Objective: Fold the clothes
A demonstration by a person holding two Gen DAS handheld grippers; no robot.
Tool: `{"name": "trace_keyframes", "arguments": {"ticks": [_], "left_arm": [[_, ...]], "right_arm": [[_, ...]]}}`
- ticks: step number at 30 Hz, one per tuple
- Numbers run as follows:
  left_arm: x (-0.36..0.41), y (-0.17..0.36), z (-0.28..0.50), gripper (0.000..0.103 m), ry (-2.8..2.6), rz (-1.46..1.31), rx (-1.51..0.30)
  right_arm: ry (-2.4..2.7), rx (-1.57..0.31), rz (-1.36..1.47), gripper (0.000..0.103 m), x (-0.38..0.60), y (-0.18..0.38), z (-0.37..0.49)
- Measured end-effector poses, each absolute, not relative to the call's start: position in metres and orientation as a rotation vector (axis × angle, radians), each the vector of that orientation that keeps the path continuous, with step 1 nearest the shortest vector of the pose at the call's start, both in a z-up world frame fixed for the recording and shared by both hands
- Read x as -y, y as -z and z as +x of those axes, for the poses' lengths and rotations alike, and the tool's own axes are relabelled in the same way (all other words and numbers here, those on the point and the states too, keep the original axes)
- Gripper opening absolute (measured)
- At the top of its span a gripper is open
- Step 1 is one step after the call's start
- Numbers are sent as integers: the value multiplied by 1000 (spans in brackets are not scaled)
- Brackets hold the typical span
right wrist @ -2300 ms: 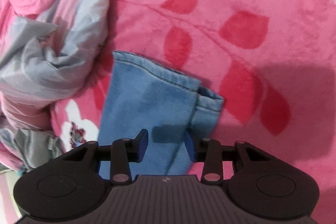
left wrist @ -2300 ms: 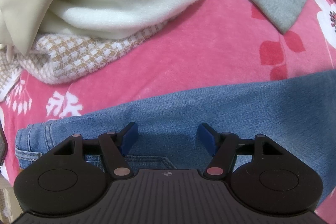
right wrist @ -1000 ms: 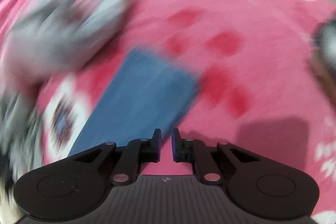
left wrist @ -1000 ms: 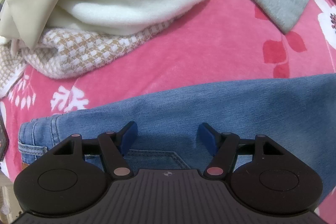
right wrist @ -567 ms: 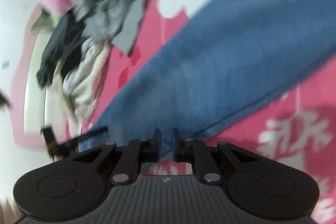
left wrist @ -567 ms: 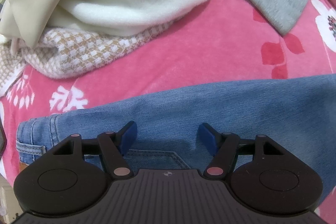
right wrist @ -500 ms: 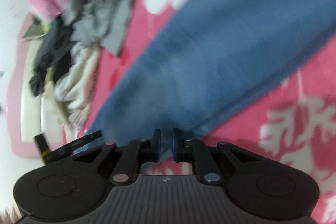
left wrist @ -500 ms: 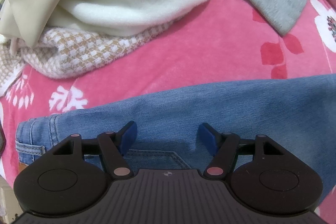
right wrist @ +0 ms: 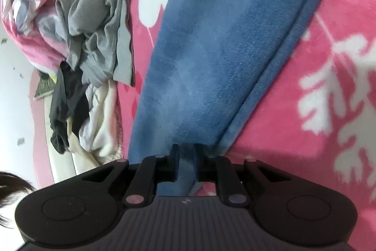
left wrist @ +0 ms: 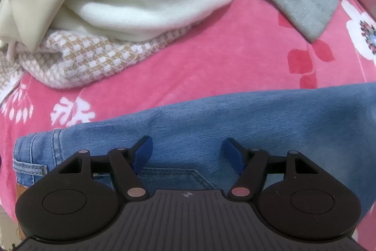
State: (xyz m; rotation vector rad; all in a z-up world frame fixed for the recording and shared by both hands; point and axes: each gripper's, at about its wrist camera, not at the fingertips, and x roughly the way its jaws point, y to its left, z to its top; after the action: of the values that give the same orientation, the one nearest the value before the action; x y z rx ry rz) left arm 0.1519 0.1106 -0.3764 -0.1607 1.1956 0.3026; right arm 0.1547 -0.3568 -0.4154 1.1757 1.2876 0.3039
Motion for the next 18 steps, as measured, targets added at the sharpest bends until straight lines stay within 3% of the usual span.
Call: {"name": "trace_keyframes", "arguments": {"ticks": [3,7,18], "left_arm": [[-112,375,152,69,-295,-161,-1195],[-113,375,153,69,-289,-160,-1195],[-113,376,155,70,-282,-158,-1197]], "right_arm": [[-238,-1295,1229,15,359,421,150],[-188,-1284,1264,32,362,420,142],[-59,-1189,1349,35,376,420,136]]}}
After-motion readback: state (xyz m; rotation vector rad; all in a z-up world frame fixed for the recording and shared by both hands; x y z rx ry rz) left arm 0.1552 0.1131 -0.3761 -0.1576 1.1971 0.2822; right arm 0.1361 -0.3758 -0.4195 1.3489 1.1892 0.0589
